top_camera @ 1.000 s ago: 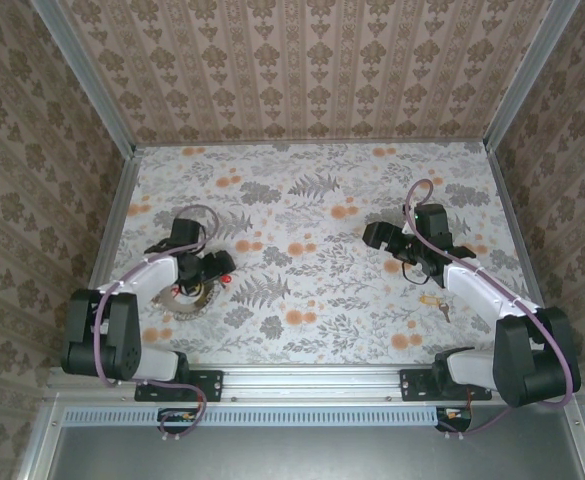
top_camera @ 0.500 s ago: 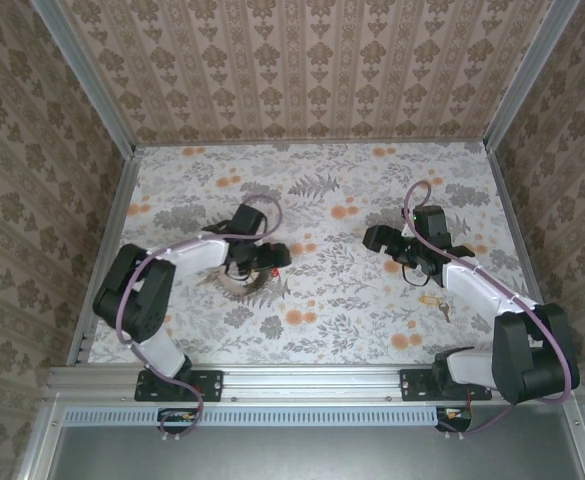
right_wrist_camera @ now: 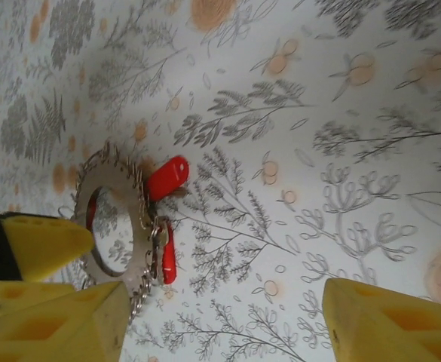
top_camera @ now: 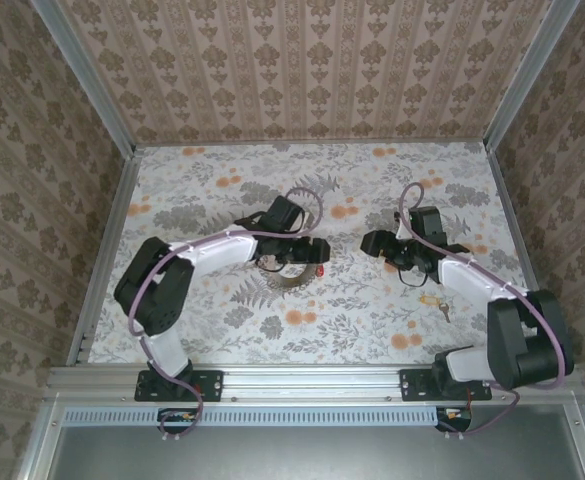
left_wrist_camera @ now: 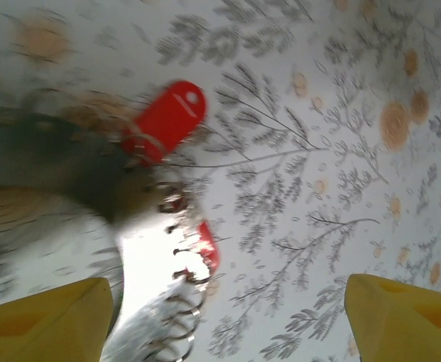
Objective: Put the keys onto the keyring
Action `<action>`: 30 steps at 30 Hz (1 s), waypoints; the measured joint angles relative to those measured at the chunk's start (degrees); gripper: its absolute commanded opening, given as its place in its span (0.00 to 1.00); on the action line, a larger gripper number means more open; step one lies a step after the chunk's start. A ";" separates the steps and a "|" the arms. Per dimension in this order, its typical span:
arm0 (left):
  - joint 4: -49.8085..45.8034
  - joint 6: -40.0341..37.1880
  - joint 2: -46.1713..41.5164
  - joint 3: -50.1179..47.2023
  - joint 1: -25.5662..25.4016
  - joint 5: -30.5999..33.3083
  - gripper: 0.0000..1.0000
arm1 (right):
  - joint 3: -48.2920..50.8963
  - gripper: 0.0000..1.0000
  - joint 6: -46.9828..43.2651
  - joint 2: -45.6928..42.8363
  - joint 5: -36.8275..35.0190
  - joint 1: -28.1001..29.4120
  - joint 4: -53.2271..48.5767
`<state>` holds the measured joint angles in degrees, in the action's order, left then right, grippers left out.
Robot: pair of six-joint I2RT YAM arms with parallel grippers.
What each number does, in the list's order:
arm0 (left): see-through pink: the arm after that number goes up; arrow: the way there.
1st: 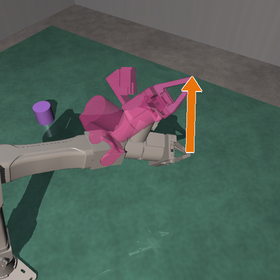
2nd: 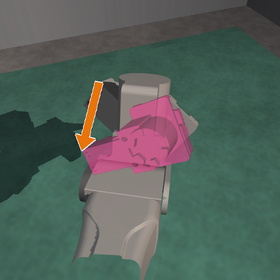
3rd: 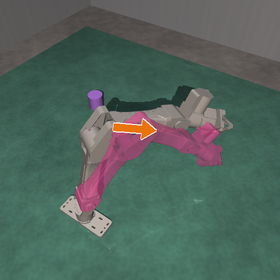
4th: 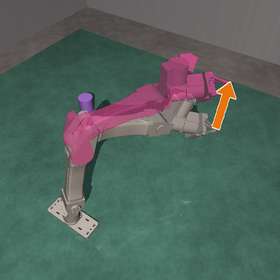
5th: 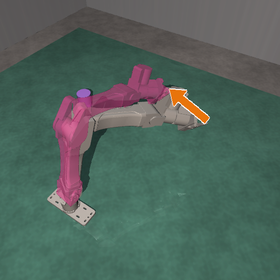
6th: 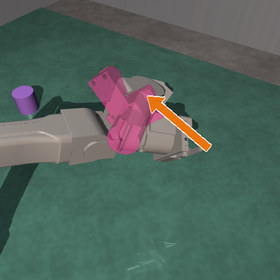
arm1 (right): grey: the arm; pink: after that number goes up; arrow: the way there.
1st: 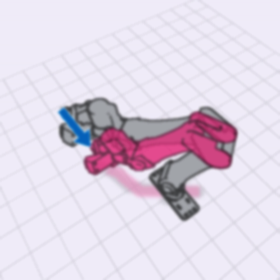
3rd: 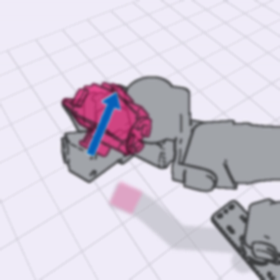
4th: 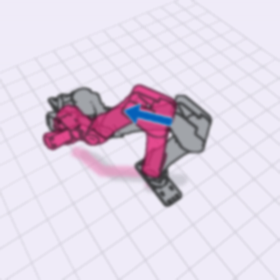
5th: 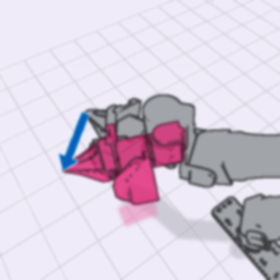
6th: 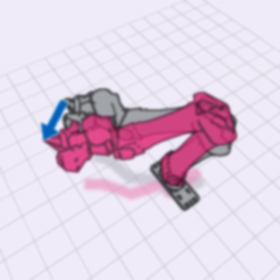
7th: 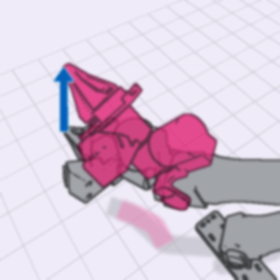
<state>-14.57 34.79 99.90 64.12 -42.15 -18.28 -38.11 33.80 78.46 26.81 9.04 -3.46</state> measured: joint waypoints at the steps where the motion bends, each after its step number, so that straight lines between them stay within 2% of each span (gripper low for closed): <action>1: -0.11 0.44 -2.12 -1.40 0.96 1.33 0.76 | -0.39 0.64 0.37 1.31 0.94 0.48 0.55; 5: 0.96 3.23 -11.04 -10.16 6.67 5.11 0.70 | -4.11 0.53 0.90 7.17 3.13 4.50 1.62; 7: 1.33 4.74 -14.60 -15.06 9.44 6.38 0.69 | -6.84 0.52 1.01 10.08 3.78 6.82 2.12; 10: 1.22 6.29 -16.87 -19.71 10.84 6.84 0.66 | -10.36 0.52 1.01 13.53 3.96 9.49 2.60; 16: 2.51 8.00 -16.96 -21.84 10.86 6.10 0.51 | -15.85 0.49 1.14 20.79 4.48 12.22 3.30; 23: 4.70 8.07 -12.31 -20.31 10.84 4.57 0.39 | -18.88 0.45 1.57 27.15 5.18 13.60 3.26; 30: 5.18 7.41 -8.24 -17.88 10.86 3.56 0.34 | -19.98 0.44 2.25 30.32 5.42 13.75 3.28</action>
<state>-9.39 42.19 91.66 46.24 -31.29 -14.72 -58.08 36.05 108.77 32.23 22.79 -0.19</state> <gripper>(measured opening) 0.343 0.442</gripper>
